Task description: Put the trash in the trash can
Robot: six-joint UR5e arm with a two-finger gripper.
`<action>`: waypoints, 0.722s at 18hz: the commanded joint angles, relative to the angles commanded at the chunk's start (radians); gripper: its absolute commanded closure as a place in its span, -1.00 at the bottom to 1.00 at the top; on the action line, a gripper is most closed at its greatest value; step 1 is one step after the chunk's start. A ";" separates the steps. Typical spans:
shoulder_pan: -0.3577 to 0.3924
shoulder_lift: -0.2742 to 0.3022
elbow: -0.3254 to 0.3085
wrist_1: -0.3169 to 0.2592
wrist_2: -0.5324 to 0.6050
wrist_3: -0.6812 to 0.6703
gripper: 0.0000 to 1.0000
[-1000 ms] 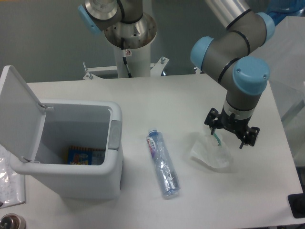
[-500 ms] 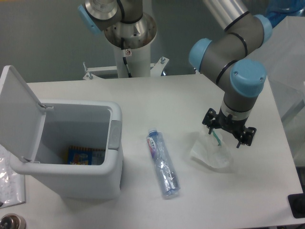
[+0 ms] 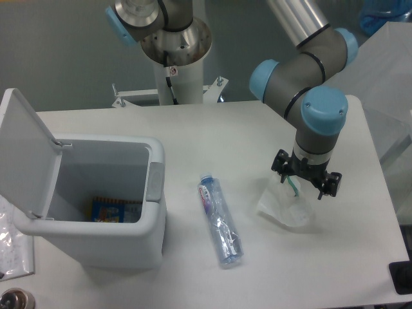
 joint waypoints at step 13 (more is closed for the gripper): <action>-0.018 -0.045 -0.031 0.050 0.035 -0.003 -1.00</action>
